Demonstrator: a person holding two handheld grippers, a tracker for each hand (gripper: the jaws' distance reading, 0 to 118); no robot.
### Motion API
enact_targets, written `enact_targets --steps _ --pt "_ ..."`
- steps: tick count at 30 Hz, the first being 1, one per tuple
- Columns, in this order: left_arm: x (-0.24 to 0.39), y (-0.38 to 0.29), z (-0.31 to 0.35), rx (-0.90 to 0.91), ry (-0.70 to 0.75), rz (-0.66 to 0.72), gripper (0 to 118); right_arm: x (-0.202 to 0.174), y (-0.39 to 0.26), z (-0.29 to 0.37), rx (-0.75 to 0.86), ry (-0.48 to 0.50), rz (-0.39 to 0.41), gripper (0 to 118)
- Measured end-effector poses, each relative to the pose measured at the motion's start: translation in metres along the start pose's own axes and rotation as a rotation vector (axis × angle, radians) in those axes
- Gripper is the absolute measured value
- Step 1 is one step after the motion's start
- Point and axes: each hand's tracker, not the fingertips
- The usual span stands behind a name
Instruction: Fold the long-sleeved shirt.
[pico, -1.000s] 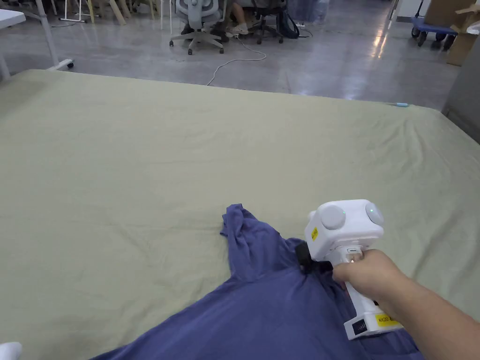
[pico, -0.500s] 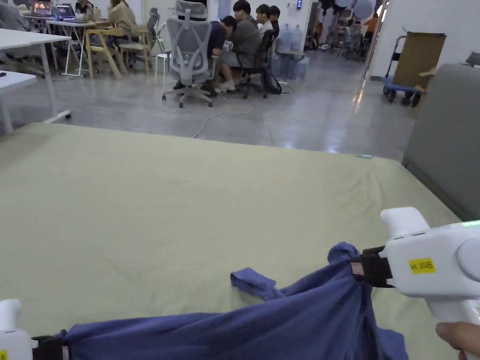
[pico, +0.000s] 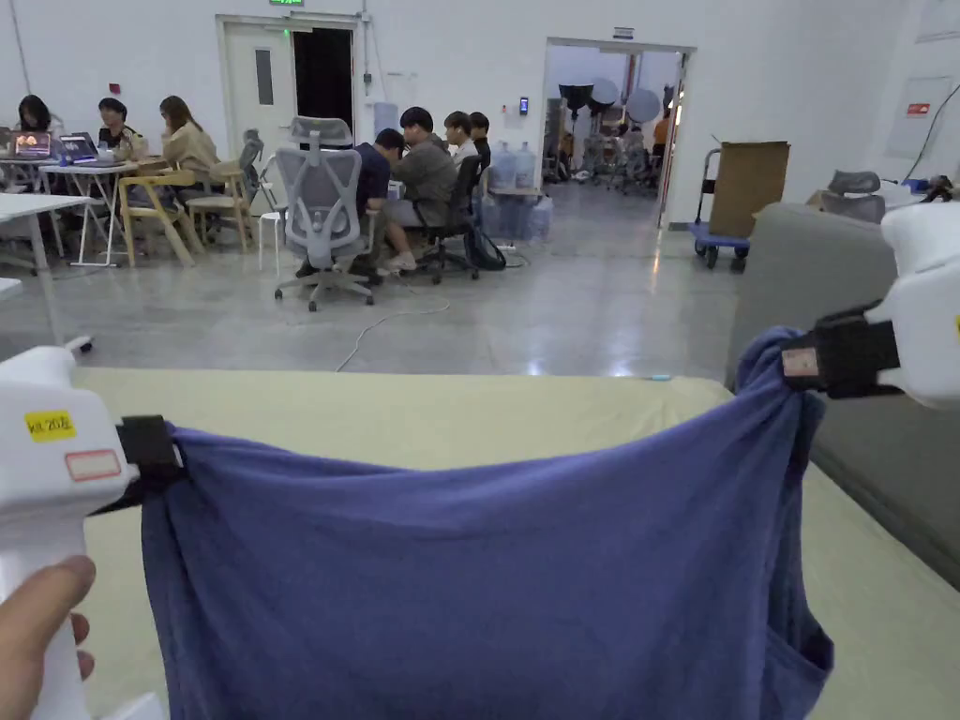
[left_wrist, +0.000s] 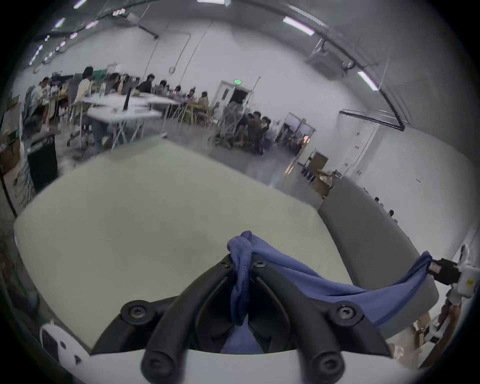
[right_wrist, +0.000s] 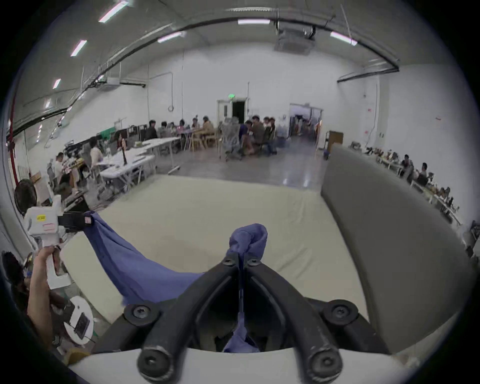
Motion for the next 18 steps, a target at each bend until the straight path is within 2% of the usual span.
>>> enact_targets --steps 3,6,9,11,13,16,18 --pt "0.027 0.062 -0.008 0.062 -0.035 0.000 4 0.014 0.062 -0.011 0.064 -0.056 0.065 0" --pt "0.048 0.126 -0.019 0.092 -0.058 0.020 4 0.031 0.127 -0.032 0.091 -0.080 0.053 0" --pt "0.076 0.184 -0.030 0.157 -0.011 -0.055 4 0.044 0.190 -0.054 0.101 -0.085 0.003 0" --pt "0.089 0.218 -0.038 0.181 0.010 -0.088 4 0.047 0.225 -0.066 0.118 -0.098 -0.007 0" --pt "0.101 0.247 -0.044 0.201 0.018 -0.093 4 0.044 0.255 -0.074 0.165 -0.163 0.022 0" --pt "0.112 0.285 -0.052 0.287 0.023 -0.154 4 0.040 0.290 -0.083 0.209 -0.194 0.069 0" --pt "0.118 0.306 -0.057 0.293 0.056 -0.213 4 0.038 0.307 -0.088 0.241 -0.212 0.068 0"
